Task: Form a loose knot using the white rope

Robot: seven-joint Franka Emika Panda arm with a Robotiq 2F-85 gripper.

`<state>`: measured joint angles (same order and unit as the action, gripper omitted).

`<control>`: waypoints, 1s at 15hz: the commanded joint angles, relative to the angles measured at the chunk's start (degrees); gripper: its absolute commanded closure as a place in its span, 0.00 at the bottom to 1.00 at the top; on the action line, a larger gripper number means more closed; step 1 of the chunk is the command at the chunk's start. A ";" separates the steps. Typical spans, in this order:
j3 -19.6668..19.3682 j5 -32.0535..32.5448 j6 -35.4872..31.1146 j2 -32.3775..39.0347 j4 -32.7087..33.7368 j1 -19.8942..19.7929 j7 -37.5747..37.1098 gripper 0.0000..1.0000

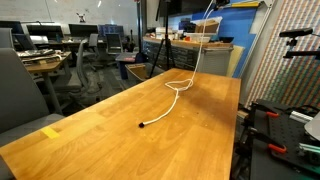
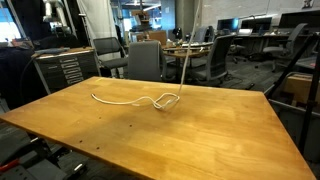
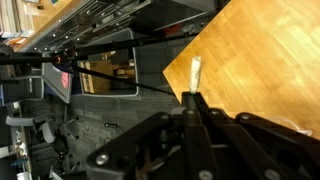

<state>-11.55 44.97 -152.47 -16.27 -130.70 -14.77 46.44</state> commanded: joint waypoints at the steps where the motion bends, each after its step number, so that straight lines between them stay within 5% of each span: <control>1: 0.62 2.33 -1.44 4.28 -2.30 2.09 -2.42 0.99; 3: 0.03 -3.25 -4.30 7.34 -6.81 5.73 1.23 0.99; 4: 0.42 -4.95 -5.96 9.31 -8.74 6.94 1.37 0.77; 7: 2.29 -14.06 -9.01 16.51 -11.91 10.27 6.56 0.56; 11: 7.65 -34.29 -2.58 20.93 -13.45 10.05 22.27 0.25; 12: 6.54 -27.70 -5.27 20.76 -13.64 10.32 15.01 0.44; 14: 7.62 -32.18 -3.99 22.04 -13.67 10.29 19.25 0.28; 15: 6.77 -29.47 -0.98 22.00 -13.14 10.67 16.71 0.04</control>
<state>-4.56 12.24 -156.47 5.88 -144.40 -3.81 66.38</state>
